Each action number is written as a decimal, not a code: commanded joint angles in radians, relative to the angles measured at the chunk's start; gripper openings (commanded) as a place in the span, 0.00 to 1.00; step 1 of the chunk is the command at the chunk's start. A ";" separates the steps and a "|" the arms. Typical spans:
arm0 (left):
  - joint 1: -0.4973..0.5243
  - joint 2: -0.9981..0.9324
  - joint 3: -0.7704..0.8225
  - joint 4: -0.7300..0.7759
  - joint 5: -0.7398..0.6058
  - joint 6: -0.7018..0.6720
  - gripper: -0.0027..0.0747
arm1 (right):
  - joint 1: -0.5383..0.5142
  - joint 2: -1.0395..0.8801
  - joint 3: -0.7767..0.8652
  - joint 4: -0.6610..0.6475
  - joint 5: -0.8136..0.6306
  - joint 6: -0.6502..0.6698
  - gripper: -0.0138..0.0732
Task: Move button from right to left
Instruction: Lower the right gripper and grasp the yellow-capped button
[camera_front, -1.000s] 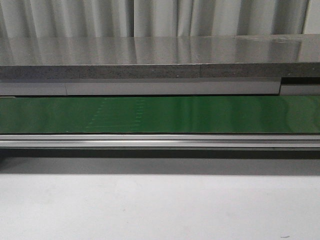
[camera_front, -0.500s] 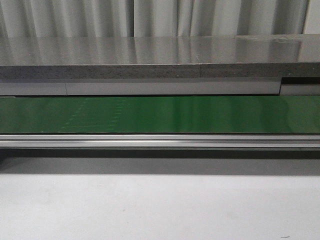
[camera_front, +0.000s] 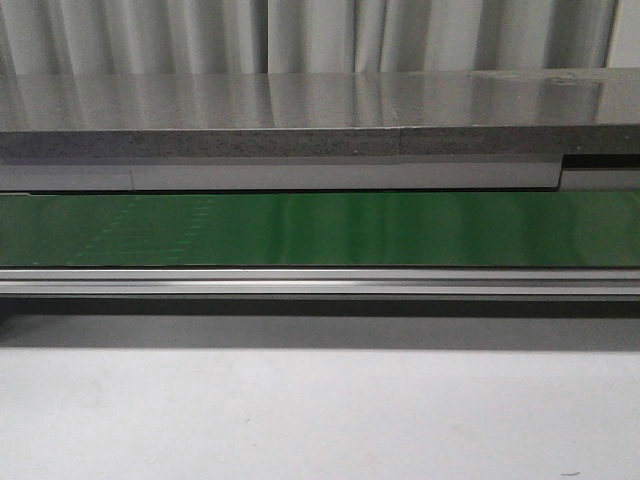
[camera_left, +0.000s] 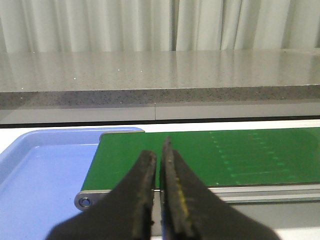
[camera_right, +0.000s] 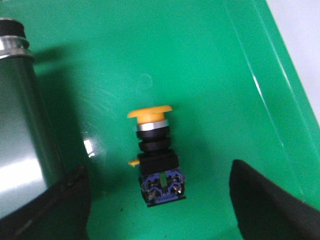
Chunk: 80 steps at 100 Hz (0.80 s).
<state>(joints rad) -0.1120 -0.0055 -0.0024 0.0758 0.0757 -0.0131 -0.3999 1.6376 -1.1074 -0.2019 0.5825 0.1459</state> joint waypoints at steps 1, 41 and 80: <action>-0.002 -0.035 0.040 -0.008 -0.087 -0.002 0.04 | -0.011 -0.006 -0.035 -0.019 -0.081 -0.024 0.78; -0.002 -0.035 0.040 -0.008 -0.087 -0.002 0.04 | -0.053 0.056 -0.035 -0.019 -0.120 -0.047 0.78; -0.002 -0.035 0.040 -0.008 -0.087 -0.002 0.04 | -0.053 0.106 -0.031 -0.014 -0.122 -0.058 0.78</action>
<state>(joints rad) -0.1120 -0.0055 -0.0024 0.0758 0.0757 -0.0131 -0.4469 1.7881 -1.1081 -0.2019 0.5017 0.0995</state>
